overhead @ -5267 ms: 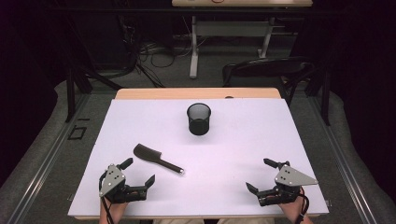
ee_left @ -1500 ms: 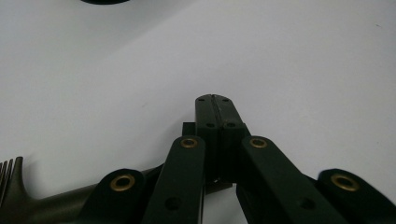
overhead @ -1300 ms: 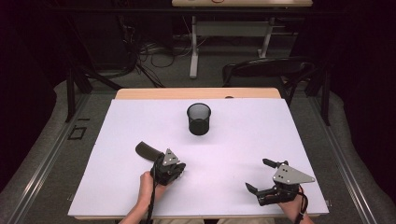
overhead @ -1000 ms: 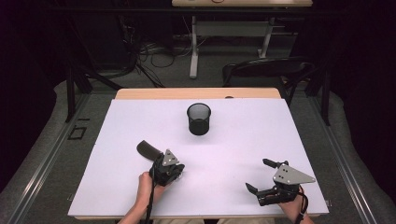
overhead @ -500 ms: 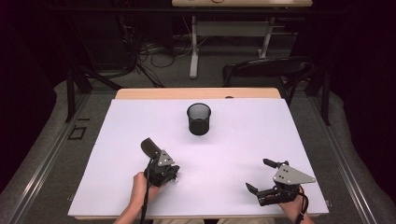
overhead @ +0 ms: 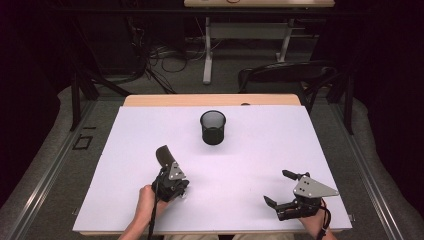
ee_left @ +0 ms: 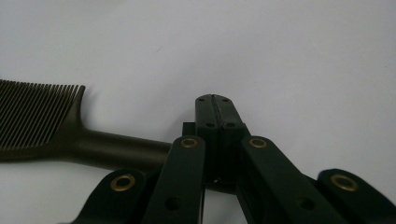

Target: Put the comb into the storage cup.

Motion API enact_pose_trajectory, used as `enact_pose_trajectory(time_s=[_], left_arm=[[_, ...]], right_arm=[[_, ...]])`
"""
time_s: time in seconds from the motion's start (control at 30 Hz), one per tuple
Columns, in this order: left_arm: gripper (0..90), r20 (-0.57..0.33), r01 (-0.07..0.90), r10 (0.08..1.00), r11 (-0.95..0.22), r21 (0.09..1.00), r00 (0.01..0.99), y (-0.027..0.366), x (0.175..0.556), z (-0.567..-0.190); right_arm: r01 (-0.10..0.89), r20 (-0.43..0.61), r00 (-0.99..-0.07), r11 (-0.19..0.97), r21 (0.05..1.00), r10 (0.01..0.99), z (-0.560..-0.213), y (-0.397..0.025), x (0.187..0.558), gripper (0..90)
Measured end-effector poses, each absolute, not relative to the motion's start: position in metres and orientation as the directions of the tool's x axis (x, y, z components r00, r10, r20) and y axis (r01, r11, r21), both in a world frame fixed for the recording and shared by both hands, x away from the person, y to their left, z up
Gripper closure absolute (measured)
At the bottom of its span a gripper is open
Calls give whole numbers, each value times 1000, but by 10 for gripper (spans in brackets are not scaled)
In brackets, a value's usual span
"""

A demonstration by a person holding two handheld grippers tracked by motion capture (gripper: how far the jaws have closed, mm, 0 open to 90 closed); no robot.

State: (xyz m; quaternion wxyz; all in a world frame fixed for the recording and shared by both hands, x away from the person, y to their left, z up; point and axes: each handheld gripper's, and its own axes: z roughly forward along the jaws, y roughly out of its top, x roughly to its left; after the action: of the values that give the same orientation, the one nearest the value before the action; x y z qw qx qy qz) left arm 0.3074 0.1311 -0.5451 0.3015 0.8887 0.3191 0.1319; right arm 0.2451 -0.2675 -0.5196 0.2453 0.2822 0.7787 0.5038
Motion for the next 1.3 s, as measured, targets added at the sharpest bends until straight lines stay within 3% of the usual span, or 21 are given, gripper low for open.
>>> enact_pose_trajectory(time_s=[1.3], left_arm=[[900, 135, 464, 609, -712, 526, 782, 144, 306, -537]], right_arm=[[198, -91, -719, 328, 923, 689, -520, -270, 246, 0]])
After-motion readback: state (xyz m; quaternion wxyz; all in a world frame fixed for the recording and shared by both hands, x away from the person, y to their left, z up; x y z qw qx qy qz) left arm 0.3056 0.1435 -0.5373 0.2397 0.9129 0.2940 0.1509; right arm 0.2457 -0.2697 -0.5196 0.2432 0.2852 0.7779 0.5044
